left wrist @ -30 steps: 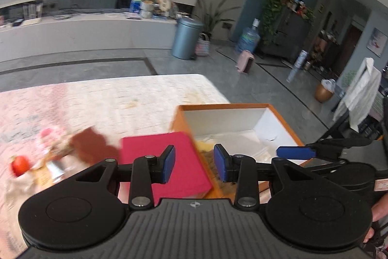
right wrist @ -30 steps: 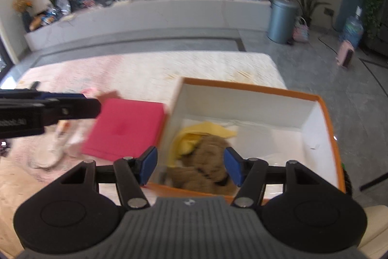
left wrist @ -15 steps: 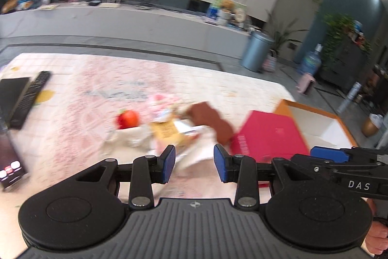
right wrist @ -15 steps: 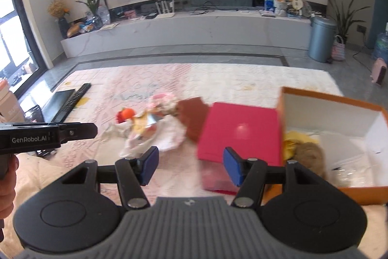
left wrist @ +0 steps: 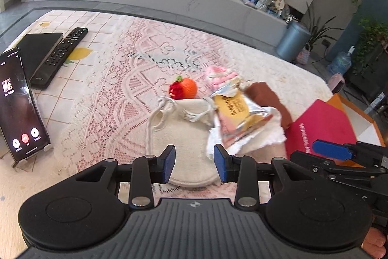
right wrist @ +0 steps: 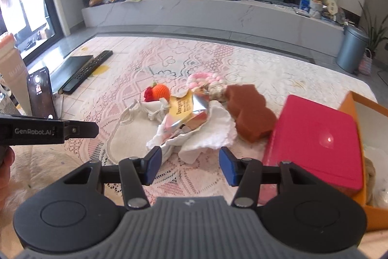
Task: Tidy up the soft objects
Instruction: 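Move both tools back toward the snack packet and cloth bag, then grasp the yellow snack packet with the right tool while the left tool grasps the white cloth bag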
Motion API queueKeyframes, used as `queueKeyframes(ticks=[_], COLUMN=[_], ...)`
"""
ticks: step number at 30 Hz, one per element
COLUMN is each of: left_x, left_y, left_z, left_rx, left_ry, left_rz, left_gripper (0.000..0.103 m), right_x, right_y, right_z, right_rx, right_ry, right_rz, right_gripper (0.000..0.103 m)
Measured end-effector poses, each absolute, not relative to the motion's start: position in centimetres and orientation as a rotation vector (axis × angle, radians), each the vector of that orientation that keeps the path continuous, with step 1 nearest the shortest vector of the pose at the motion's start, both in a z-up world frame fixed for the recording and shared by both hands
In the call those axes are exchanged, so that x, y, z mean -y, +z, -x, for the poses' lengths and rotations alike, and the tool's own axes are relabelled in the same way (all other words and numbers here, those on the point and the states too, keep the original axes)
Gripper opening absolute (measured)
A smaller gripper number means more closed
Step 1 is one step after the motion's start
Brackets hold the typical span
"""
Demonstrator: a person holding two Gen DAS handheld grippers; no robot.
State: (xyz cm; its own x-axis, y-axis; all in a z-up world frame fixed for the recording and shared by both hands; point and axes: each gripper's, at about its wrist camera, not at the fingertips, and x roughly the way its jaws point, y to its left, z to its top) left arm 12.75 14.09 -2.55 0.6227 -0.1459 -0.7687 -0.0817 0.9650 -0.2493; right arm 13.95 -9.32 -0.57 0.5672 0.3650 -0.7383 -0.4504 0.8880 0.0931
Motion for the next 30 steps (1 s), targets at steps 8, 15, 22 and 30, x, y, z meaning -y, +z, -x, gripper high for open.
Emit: queueKeyframes(ticks=[8, 15, 22, 30], left_x=[-15.1, -16.3, -17.1, -17.5], left_y=[-4.8, -8.0, -9.6, -10.4], left_z=[-18.7, -21.1, -21.5, -21.3], left_rx=[-1.007, -1.074, -1.130, -1.149], left_ry=[0.045, 0.087, 0.080, 0.054], left_rz=[0.165, 0.238, 0.299, 0.367], left_gripper=[0.053, 0.054, 0.054, 0.054], right_x=[5.6, 2.5, 2.4, 2.3], right_y=[-1.5, -3.9, -6.8, -6.7], right_z=[-18.7, -23.4, -26.0, -25.1], right_rx=[-0.815, -0.840, -0.928, -0.949], right_ry=[0.540, 0.544, 0.540, 0.583], right_rz=[0.209, 0.306, 0.296, 0.275], right_gripper=[0.054, 0.054, 0.056, 0.039])
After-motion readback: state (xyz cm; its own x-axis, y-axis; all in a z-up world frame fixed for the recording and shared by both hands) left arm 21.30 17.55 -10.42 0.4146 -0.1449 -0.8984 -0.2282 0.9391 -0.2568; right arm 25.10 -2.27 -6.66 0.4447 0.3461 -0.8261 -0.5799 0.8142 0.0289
